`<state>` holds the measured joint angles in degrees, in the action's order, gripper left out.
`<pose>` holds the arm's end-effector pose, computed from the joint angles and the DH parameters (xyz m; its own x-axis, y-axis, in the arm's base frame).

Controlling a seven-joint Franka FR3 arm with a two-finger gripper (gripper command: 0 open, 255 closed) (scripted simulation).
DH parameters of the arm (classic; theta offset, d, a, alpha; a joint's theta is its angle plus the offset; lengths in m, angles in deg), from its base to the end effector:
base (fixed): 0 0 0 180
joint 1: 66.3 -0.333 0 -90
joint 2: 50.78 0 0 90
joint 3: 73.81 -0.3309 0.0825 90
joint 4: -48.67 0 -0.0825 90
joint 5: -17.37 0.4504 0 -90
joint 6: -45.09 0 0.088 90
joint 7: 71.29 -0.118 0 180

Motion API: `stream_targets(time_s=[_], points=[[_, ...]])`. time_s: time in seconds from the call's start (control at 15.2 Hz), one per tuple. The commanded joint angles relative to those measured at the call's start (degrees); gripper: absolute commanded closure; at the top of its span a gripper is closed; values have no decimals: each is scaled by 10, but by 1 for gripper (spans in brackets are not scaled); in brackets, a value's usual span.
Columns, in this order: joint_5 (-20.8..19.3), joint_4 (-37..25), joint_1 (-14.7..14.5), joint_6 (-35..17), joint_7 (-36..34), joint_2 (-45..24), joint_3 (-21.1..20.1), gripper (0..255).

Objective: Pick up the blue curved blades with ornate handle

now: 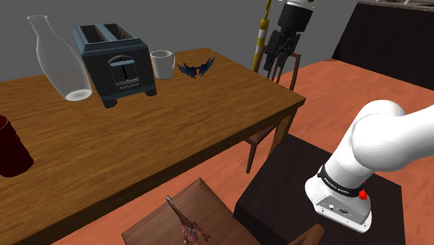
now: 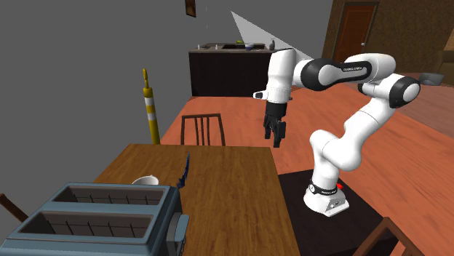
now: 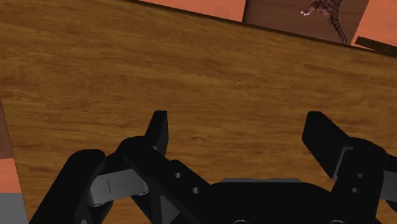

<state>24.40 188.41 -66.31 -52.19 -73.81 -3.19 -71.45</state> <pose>0.3629 -0.0044 0.5739 0.9927 -0.0891 0.0807 -0.0757 -0.9848 -0.1561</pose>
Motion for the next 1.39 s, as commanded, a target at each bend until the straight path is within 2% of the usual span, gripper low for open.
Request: stream_targets(time_s=[0.0,0.33,0.66,0.99,1.32], points=[[0,0,0,0,0,0,0,0],[-45,-67,-30,-27,154,-119,55,0],[-69,-158,-61,-43,301,-244,95,0],[-77,-264,-84,-48,441,-369,117,0],[-77,-384,-97,-41,570,-492,119,0]])
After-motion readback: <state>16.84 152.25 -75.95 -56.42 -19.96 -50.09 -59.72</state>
